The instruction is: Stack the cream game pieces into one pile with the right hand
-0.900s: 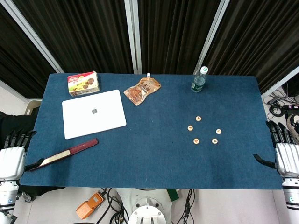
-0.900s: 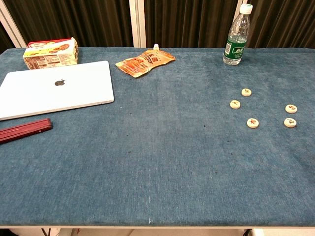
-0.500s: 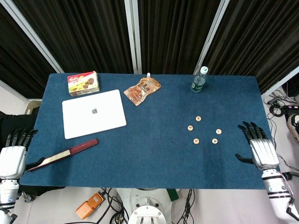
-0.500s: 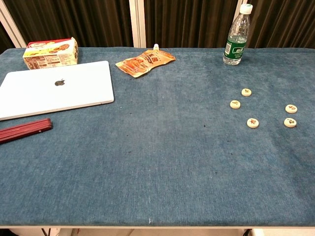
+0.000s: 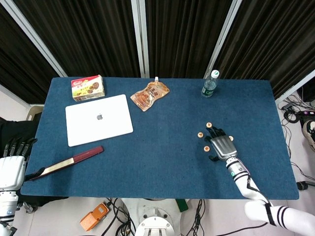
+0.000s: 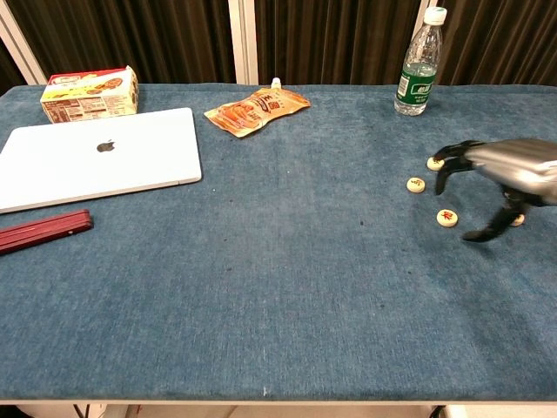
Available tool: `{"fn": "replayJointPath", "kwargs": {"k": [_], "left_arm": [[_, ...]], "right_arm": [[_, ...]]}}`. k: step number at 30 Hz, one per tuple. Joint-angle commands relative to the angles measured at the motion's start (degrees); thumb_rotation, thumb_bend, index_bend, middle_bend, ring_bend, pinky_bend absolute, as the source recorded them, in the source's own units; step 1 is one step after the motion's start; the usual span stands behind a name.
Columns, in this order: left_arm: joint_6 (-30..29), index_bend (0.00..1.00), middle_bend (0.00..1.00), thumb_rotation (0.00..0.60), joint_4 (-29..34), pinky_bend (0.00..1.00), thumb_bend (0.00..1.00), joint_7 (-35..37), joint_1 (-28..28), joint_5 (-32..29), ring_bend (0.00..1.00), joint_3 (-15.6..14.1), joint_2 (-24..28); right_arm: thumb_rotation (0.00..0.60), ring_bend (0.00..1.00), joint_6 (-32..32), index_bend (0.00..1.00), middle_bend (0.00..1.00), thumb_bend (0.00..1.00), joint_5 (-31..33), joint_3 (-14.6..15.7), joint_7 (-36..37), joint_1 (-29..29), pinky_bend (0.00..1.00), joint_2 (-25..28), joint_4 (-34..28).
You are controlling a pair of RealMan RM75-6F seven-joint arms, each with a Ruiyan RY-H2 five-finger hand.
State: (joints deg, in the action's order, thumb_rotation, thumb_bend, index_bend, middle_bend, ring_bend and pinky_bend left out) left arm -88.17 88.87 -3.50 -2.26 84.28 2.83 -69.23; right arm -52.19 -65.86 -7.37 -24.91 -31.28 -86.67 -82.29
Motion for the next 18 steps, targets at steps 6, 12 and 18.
{"fn": "replayJointPath", "kwargs": {"k": [6, 12, 18], "left_arm": [[-0.1, 0.17, 0.16, 0.600, -0.2, 0.03, 0.00, 0.1, 0.2, -0.3, 0.09, 0.1, -0.1], [0.1, 0.17, 0.16, 0.600, -0.4, 0.03, 0.00, 0.2, 0.3, -0.5, 0.09, 0.0, -0.2], [0.3, 0.17, 0.16, 0.600, -0.7, 0.03, 0.00, 0.3, 0.3, -0.7, 0.09, 0.1, -0.4]], "right_arm": [[0.600, 0.04, 0.9, 0.50, 0.11, 0.39, -0.1, 0.2, 1.6, -1.7, 0.16, -3.2, 3.8], [0.600, 0.05, 0.4, 0.52, 0.11, 0.41, -0.7, 0.9, 2.6, -1.6, 0.16, -2.9, 4.1], [0.600, 0.05, 0.0, 0.52, 0.11, 0.41, -0.3, 1.4, 2.6, -1.4, 0.16, -2.2, 3.8]]}}
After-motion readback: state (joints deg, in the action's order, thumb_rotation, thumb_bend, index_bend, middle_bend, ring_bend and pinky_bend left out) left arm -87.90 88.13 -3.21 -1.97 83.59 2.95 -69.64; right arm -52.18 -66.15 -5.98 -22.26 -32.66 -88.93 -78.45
